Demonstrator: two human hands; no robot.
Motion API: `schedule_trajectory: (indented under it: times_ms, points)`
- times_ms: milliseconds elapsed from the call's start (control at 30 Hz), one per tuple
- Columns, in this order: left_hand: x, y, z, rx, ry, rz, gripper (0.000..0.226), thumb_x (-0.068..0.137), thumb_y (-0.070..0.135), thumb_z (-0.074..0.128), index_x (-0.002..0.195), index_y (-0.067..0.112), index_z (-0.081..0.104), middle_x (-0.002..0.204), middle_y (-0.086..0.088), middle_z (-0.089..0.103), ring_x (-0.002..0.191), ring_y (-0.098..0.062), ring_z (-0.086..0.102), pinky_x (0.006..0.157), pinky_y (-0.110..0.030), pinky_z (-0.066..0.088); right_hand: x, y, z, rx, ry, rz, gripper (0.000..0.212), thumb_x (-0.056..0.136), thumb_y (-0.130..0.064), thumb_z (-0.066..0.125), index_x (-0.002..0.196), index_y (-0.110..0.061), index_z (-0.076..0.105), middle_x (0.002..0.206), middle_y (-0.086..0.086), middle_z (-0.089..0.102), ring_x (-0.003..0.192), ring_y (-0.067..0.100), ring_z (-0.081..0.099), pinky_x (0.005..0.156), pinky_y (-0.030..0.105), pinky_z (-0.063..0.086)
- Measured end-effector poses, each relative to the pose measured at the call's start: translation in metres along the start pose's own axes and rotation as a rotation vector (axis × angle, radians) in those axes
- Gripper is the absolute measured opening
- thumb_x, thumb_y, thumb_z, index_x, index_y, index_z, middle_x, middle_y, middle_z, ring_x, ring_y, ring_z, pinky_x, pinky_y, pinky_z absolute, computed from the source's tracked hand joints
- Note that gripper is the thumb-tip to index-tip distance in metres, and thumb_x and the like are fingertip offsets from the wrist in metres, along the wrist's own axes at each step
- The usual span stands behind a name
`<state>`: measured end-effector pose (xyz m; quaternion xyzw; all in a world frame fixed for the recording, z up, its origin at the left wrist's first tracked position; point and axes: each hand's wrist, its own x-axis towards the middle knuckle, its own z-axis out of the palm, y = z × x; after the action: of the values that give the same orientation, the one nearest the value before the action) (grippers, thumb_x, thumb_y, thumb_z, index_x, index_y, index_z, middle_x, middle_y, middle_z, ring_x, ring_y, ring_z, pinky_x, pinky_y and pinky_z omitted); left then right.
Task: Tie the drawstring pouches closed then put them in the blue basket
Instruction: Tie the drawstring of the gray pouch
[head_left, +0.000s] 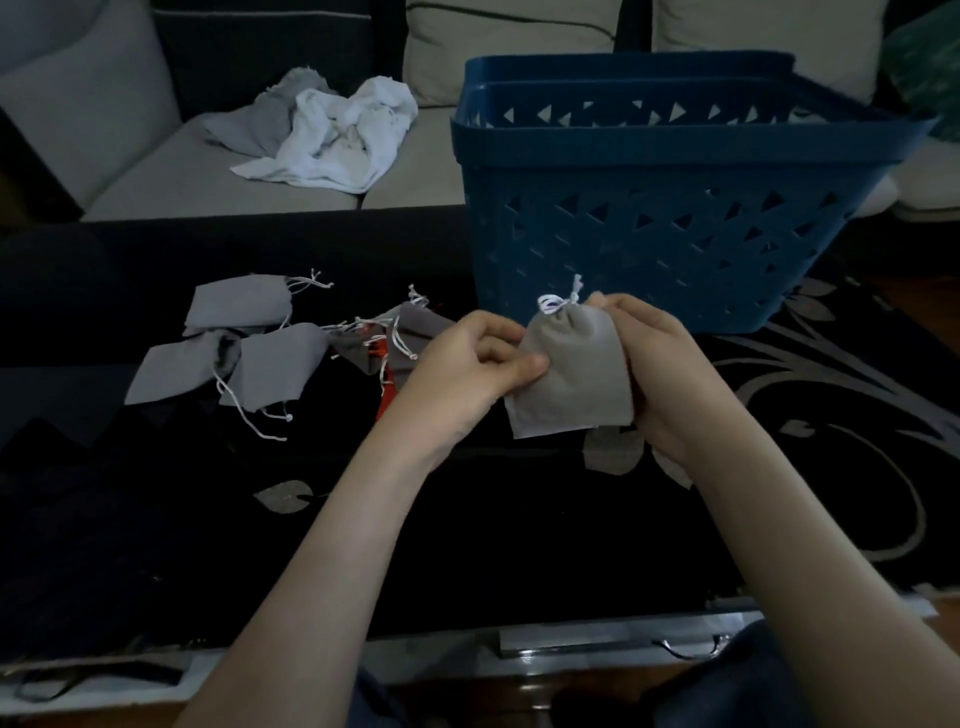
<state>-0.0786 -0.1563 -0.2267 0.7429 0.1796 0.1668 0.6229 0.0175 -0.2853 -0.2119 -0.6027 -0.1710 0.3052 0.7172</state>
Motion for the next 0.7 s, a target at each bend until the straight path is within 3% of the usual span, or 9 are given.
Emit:
schedule_trajectory:
  times_ms: [100, 167, 267, 433, 500, 600, 700]
  points:
    - [0.004, -0.007, 0.005, 0.048, 0.054, -0.075, 0.016, 0.073, 0.017, 0.076, 0.083, 0.015, 0.064, 0.065, 0.003, 0.063, 0.065, -0.013, 0.061, 0.071, -0.034, 0.052, 0.000, 0.001, 0.001, -0.049, -0.102, 0.024, 0.038, 0.084, -0.045, 0.059, 0.089, -0.008, 0.065, 0.087, 0.009, 0.069, 0.087, 0.020, 0.067, 0.076, 0.029, 0.053]
    - [0.006, -0.010, 0.006, 0.085, 0.097, -0.123, 0.021, 0.063, 0.027, 0.073, 0.079, 0.017, 0.063, 0.068, -0.002, 0.065, 0.071, -0.023, 0.065, 0.077, -0.043, 0.054, 0.000, 0.003, 0.001, -0.220, -0.104, 0.032, 0.038, 0.078, -0.047, 0.064, 0.092, -0.012, 0.064, 0.088, 0.004, 0.068, 0.088, 0.018, 0.066, 0.073, 0.027, 0.051]
    - [0.009, -0.015, 0.002, 0.158, 0.140, -0.147, 0.017, 0.072, 0.022, 0.075, 0.076, 0.018, 0.059, 0.068, -0.004, 0.064, 0.074, -0.026, 0.065, 0.079, -0.048, 0.054, 0.006, 0.010, -0.004, -0.545, -0.066, 0.025, 0.029, 0.084, -0.023, 0.070, 0.109, -0.013, 0.059, 0.085, 0.001, 0.065, 0.079, 0.014, 0.063, 0.067, 0.024, 0.047]
    - [0.012, -0.019, 0.001, 0.148, 0.127, -0.182, 0.013, 0.085, 0.009, 0.068, 0.084, 0.013, 0.055, 0.069, -0.003, 0.057, 0.072, -0.021, 0.065, 0.066, -0.040, 0.059, 0.011, 0.019, -0.011, -0.636, -0.040, 0.032, 0.009, 0.087, -0.003, 0.064, 0.095, -0.005, 0.061, 0.075, 0.011, 0.062, 0.053, 0.012, 0.059, 0.046, 0.022, 0.049]
    - [0.013, -0.021, 0.003, 0.320, 0.141, -0.135, 0.015, 0.084, 0.015, 0.069, 0.079, 0.018, 0.055, 0.069, 0.001, 0.058, 0.073, -0.019, 0.062, 0.068, -0.035, 0.054, 0.013, 0.023, -0.012, -0.654, 0.012, 0.015, 0.007, 0.085, -0.003, 0.066, 0.090, -0.004, 0.061, 0.072, 0.011, 0.061, 0.049, 0.014, 0.059, 0.042, 0.024, 0.050]
    - [0.013, -0.025, 0.006, 0.613, 0.140, -0.133, 0.014, 0.086, 0.028, 0.065, 0.080, 0.023, 0.054, 0.081, 0.003, 0.063, 0.081, -0.015, 0.059, 0.066, -0.027, 0.042, 0.016, 0.035, -0.015, -0.956, 0.110, -0.044, 0.014, 0.081, -0.011, 0.068, 0.091, -0.006, 0.060, 0.076, 0.008, 0.061, 0.063, 0.025, 0.062, 0.050, 0.028, 0.049]
    - [0.011, -0.026, 0.007, 0.739, 0.179, -0.144, 0.019, 0.089, 0.038, 0.060, 0.093, 0.020, 0.057, 0.096, -0.002, 0.064, 0.093, -0.020, 0.059, 0.074, -0.029, 0.045, 0.018, 0.041, -0.016, -1.159, 0.166, -0.094, 0.019, 0.082, -0.018, 0.065, 0.094, -0.006, 0.056, 0.084, 0.011, 0.060, 0.085, 0.031, 0.060, 0.066, 0.034, 0.046]
